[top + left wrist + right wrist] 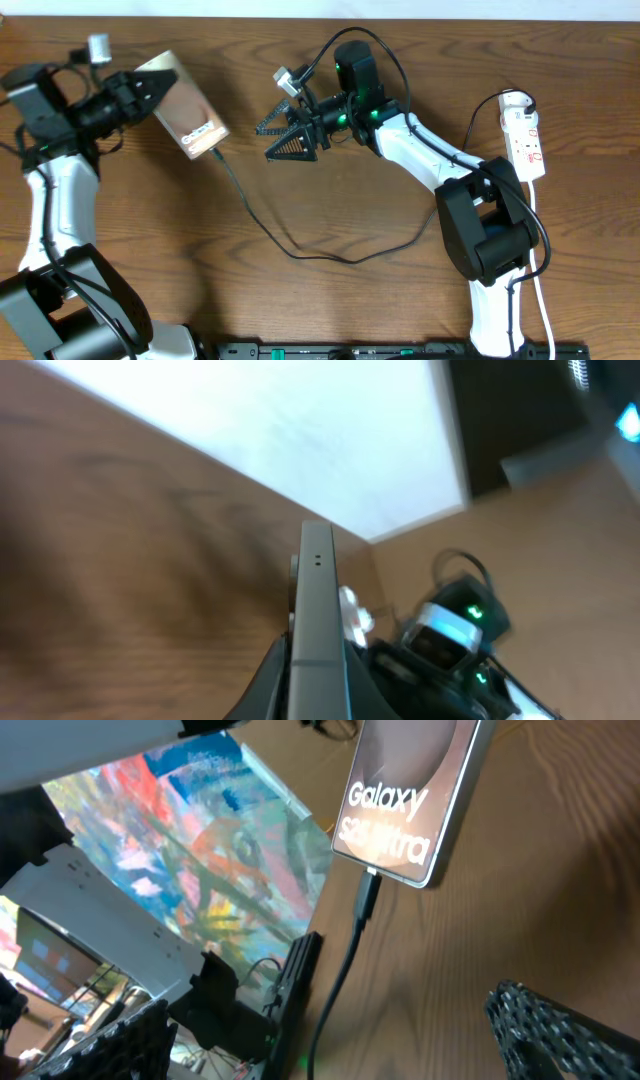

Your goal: Plug charger to phone and switch on socket

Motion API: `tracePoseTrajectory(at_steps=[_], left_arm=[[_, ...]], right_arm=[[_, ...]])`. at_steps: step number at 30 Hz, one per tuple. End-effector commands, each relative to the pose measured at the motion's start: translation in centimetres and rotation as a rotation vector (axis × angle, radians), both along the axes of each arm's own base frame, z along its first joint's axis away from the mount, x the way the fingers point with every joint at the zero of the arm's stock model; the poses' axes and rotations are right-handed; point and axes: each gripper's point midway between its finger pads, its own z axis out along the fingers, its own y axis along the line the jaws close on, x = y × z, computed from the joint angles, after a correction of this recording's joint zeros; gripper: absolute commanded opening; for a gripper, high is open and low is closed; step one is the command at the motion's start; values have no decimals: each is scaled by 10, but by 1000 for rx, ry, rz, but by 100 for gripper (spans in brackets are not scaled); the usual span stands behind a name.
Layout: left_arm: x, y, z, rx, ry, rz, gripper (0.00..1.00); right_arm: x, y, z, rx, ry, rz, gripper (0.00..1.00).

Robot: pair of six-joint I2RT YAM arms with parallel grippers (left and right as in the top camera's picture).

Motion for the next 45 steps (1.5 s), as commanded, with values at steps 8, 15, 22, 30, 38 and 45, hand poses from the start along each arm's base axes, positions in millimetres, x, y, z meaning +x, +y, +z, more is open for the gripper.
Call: tracePoseTrajectory(at_steps=[8, 15, 22, 30, 38, 45], left_arm=[[-31, 43, -104, 275, 322, 165, 7], [-36, 38, -171, 181, 488, 120, 7], [-41, 34, -213, 118, 587, 92, 7], [-49, 33, -243, 109, 668, 89, 7], [-52, 32, -245, 102, 682, 86, 12], [-55, 30, -245, 93, 699, 82, 43]], right_arm=[[7, -5, 8, 4, -12, -20, 99], [5, -6, 3, -10, 8, -19, 99], [8, -5, -1, -22, 10, -39, 99], [8, -5, -2, -26, 13, -42, 99], [8, -5, -2, -26, 14, -42, 99], [8, -5, -3, -27, 14, -42, 99]])
